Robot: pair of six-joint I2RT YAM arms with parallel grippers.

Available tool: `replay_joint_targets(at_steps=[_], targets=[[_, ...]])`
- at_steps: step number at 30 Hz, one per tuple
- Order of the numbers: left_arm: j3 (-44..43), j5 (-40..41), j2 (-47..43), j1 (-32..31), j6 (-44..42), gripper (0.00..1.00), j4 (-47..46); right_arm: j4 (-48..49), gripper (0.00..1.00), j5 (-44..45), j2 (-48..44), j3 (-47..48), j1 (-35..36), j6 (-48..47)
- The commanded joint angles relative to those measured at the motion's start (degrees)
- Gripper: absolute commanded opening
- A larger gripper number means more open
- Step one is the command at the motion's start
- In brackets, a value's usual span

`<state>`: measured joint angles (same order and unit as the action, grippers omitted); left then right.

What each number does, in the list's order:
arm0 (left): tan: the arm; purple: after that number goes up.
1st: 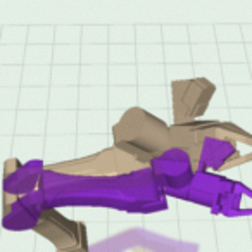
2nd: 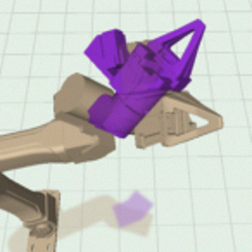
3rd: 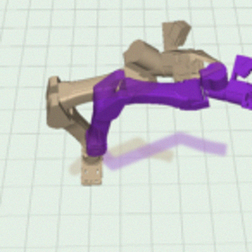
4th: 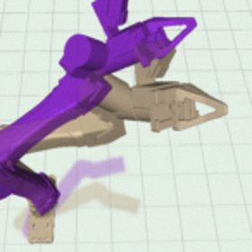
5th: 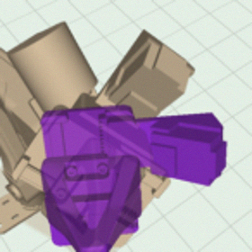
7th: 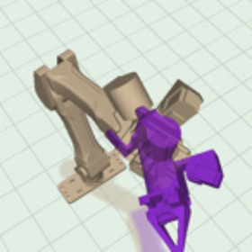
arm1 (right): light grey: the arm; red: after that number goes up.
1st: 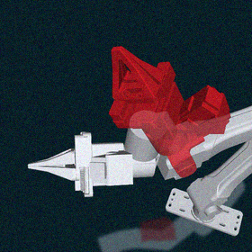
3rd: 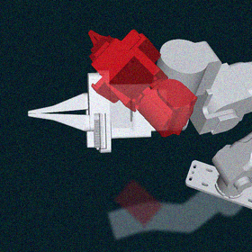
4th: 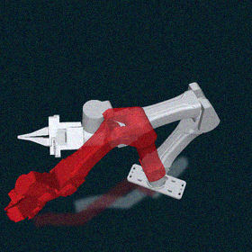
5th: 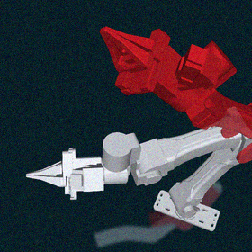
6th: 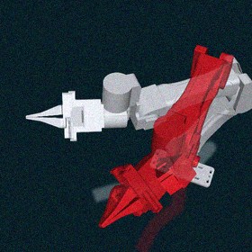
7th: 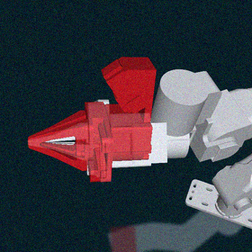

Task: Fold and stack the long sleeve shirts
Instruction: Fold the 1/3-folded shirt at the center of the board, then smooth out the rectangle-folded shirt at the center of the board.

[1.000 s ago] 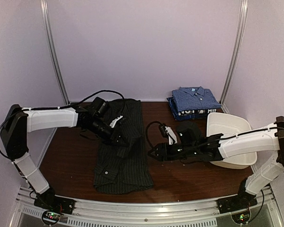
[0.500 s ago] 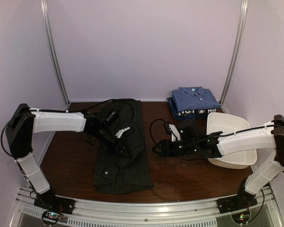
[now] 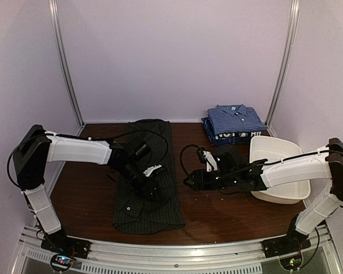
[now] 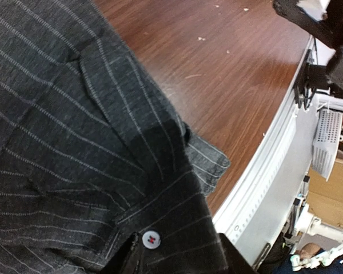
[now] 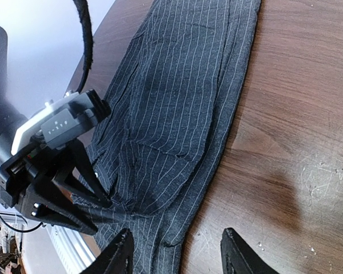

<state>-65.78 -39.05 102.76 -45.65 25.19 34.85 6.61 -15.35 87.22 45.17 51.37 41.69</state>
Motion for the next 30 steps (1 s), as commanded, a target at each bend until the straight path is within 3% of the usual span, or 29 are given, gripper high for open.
replay_joint_targets(at_steps=[1,5,11,16,23,30], targets=[[-1.0,0.8,-0.5,-0.1,0.0,0.52,0.0,-0.5,0.53,-0.4,0.6,1.2,-0.3,-1.6],[-2.3,1.0,-2.1,-0.1,0.4,0.63,-0.1,-1.1,0.53,-1.8,1.9,2.6,-0.2,-2.7],[-3.1,-2.6,-4.5,0.5,1.8,0.65,-2.7,-0.2,0.49,-5.4,5.5,6.6,0.6,-3.8],[-3.1,-0.7,-6.3,2.1,3.5,0.65,-3.6,0.1,0.43,-6.8,9.0,10.5,1.5,-4.2],[-4.0,4.7,-4.9,11.5,7.9,0.63,-11.0,1.5,0.35,-11.4,15.3,13.6,3.6,-4.9],[-12.1,6.9,6.0,19.0,11.0,0.61,-22.7,6.4,0.28,-16.7,21.0,12.1,4.0,-3.4]])
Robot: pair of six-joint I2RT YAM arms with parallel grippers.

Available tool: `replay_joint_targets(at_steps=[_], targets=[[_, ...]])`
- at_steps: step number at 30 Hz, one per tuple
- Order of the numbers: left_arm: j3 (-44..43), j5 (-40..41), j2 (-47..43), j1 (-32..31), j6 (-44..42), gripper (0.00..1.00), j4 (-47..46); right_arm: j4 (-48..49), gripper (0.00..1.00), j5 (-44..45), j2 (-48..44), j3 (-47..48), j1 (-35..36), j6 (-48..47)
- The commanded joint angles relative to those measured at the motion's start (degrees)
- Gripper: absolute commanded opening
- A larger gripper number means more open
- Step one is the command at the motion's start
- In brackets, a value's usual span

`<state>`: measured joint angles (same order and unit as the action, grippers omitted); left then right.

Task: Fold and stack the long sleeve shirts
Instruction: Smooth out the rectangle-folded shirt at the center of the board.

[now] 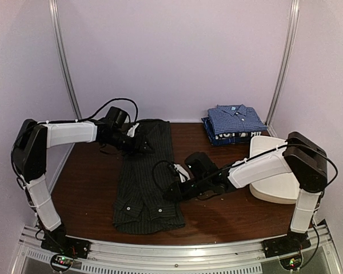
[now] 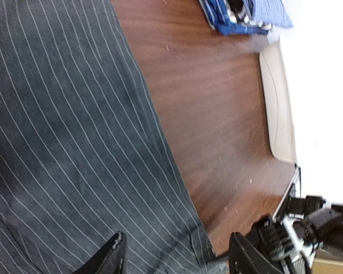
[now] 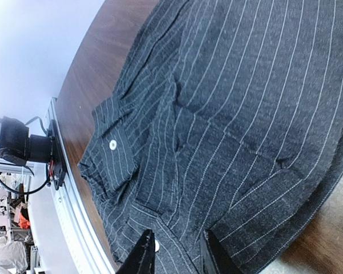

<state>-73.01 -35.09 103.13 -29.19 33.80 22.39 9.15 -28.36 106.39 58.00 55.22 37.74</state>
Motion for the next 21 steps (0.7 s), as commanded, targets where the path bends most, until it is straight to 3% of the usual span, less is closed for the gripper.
replay_joint_targets(at_steps=[1,9,21], targets=[[-6.1,3.6,8.1,3.2,2.5,0.61,-11.4,4.3,0.28,-3.9,2.2,-1.4,0.2,0.8],[-16.1,2.8,22.4,7.4,3.5,0.59,-16.1,8.3,0.27,-4.7,3.6,-5.3,0.3,2.8],[-25.0,0.9,33.1,11.6,8.6,0.59,-21.9,9.1,0.27,-5.2,4.1,-7.3,0.4,3.3]])
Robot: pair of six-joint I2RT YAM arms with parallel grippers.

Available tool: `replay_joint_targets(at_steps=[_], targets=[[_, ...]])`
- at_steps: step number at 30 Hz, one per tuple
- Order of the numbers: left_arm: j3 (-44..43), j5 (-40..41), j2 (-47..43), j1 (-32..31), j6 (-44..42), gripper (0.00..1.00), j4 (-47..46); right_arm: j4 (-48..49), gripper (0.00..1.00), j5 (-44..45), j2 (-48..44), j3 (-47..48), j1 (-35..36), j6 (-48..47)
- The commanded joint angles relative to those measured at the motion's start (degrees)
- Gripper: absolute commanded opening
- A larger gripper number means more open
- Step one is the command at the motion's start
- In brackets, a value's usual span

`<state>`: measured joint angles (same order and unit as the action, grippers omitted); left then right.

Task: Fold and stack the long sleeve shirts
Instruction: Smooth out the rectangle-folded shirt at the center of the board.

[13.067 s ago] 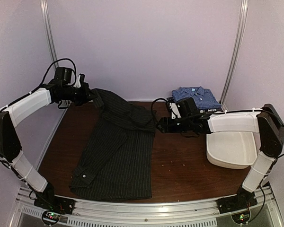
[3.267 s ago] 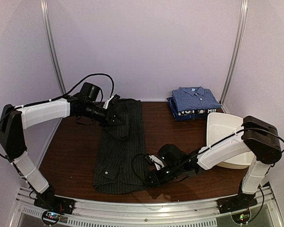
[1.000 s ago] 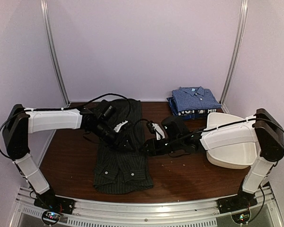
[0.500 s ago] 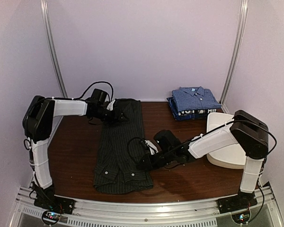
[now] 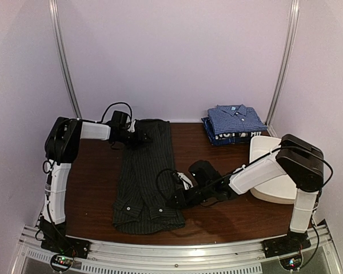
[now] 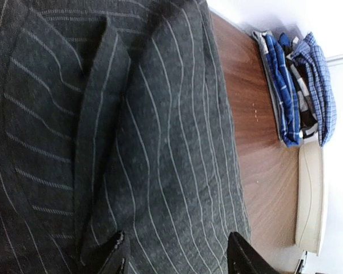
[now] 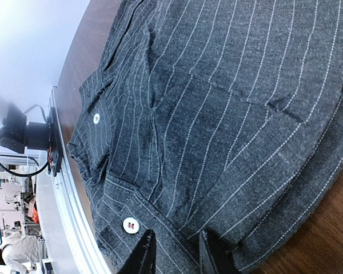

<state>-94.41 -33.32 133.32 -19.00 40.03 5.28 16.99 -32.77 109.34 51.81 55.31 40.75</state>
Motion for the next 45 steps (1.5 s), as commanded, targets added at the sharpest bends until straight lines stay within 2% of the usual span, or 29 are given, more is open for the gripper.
replay_joint_targets(at_steps=[1,10,15,22,27,33,39,45], targets=[[-4.5,-1.2,3.7,1.6,3.2,0.59,-4.8,1.2,0.27,-0.9,1.1,-1.2,0.3,0.3],[-18.4,-3.4,13.9,2.3,6.6,0.59,-5.5,0.4,0.27,-1.2,1.5,-0.8,0.3,-0.2],[-23.5,-4.1,14.4,2.3,6.4,0.59,-3.2,-0.1,0.27,-1.1,1.5,-0.2,0.3,-0.4],[-24.7,-4.8,10.0,2.1,6.1,0.59,-5.8,-1.4,0.27,-1.0,1.2,0.9,0.3,-1.3],[-24.9,-5.4,10.9,0.8,7.9,0.56,-10.2,-2.4,0.27,-1.0,1.5,2.2,0.3,-2.0],[-29.3,-6.3,17.5,0.0,13.9,0.54,-16.8,-4.0,0.27,-0.8,1.2,3.2,0.3,-2.7],[-39.5,-4.1,26.6,-0.7,19.1,0.52,-18.6,-4.7,0.27,-0.6,0.8,3.5,0.3,-2.7],[-42.2,-1.1,30.7,-1.2,22.1,0.50,-19.8,-5.4,0.27,-0.1,-0.1,3.3,0.3,-2.9]])
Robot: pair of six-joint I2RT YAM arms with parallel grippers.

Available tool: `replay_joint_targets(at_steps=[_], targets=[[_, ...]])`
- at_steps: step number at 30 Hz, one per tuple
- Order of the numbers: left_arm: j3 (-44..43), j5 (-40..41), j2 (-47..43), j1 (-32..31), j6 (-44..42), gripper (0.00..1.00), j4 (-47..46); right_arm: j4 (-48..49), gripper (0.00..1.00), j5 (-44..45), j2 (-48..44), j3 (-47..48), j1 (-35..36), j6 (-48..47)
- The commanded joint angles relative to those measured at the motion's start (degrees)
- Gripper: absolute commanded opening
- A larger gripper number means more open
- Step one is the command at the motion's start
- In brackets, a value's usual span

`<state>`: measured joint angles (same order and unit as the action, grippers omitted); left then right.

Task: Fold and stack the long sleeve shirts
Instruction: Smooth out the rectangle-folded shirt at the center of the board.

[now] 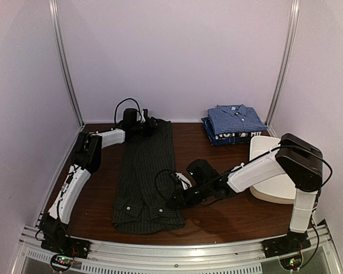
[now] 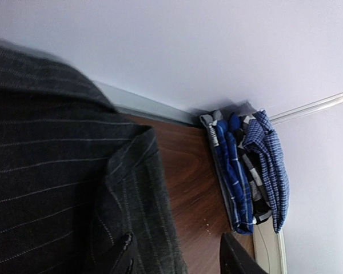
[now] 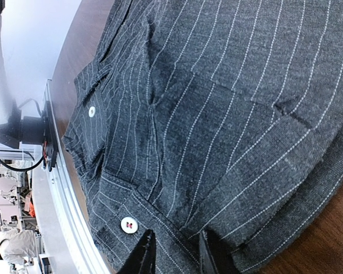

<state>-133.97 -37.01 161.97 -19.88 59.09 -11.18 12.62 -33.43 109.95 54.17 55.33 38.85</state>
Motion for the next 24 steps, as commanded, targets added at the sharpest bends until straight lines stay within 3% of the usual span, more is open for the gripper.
replay_joint_targets(at_steps=[1,11,18,24], targets=[[-2.8,3.2,2.3,-0.3,3.1,0.50,-3.1,-1.1,0.27,0.6,-0.7,0.9,0.3,-0.9],[-5.4,5.2,1.3,-0.6,3.2,0.50,-2.4,-1.2,0.27,0.9,-1.2,0.7,0.3,-0.7],[-5.5,7.1,-5.2,0.5,-2.8,0.53,3.3,-1.7,0.28,1.6,-2.3,0.7,0.3,-0.8],[4.0,8.8,-13.1,1.6,-9.5,0.52,10.1,-1.6,0.28,2.3,-3.3,0.6,0.3,-0.9]])
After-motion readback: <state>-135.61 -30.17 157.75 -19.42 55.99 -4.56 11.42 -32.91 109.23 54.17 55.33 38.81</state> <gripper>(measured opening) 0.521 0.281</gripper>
